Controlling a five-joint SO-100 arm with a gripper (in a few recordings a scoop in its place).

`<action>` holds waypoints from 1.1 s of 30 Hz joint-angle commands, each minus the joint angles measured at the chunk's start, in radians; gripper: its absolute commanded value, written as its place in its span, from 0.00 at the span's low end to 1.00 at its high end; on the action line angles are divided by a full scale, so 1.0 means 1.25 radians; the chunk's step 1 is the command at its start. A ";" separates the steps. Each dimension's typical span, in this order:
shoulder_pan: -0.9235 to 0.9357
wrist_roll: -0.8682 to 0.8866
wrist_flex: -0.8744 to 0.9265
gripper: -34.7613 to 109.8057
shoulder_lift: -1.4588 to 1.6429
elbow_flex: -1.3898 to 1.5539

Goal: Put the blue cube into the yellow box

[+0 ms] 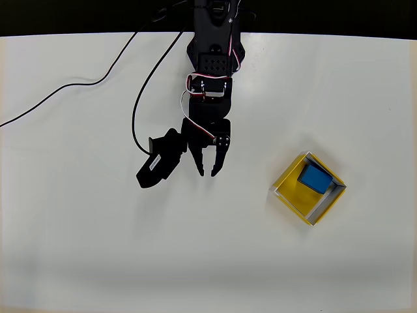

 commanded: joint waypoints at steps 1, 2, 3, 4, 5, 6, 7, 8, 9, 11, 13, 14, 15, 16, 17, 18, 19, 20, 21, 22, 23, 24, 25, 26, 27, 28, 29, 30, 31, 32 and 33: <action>-0.001 -0.029 0.146 0.30 0.134 0.033; -0.001 -0.032 0.177 0.30 0.178 0.064; 0.000 -0.036 0.211 0.30 0.215 0.091; 0.004 -0.042 0.252 0.29 0.247 0.113; 0.005 -0.033 0.308 0.29 0.266 0.113; 0.004 -0.029 0.350 0.29 0.276 0.113; 0.004 -0.032 0.389 0.29 0.287 0.113; 0.002 -0.028 0.425 0.29 0.304 0.113; -0.001 -0.023 0.460 0.29 0.324 0.113; -0.007 -0.028 0.552 0.29 0.373 0.113; -0.026 0.002 0.648 0.29 0.436 0.113; -0.027 -0.002 0.693 0.29 0.461 0.113; -0.027 -0.005 0.722 0.29 0.474 0.113; -0.027 -0.001 0.741 0.29 0.475 0.113; -0.027 -0.004 0.763 0.29 0.475 0.113; -0.025 -0.009 0.779 0.29 0.475 0.113; -0.023 0.000 0.782 0.29 0.477 0.113; -0.021 0.004 0.787 0.29 0.480 0.113; -0.020 -0.007 0.801 0.29 0.481 0.113; -0.016 -0.009 0.806 0.29 0.481 0.113; -0.010 -0.006 0.806 0.30 0.481 0.113; -0.004 -0.006 0.806 0.30 0.481 0.113; 0.002 -0.015 0.806 0.30 0.481 0.113; 0.010 -0.027 0.807 0.31 0.481 0.113; 0.013 -0.034 0.809 0.33 0.481 0.113; 0.016 -0.036 0.809 0.34 0.481 0.113; 0.022 -0.034 0.809 0.34 0.481 0.113; 0.032 -0.032 0.809 0.34 0.481 0.113; 0.036 -0.031 0.809 0.34 0.481 0.113; 0.034 -0.031 0.809 0.34 0.481 0.113; 0.034 -0.031 0.809 0.34 0.480 0.113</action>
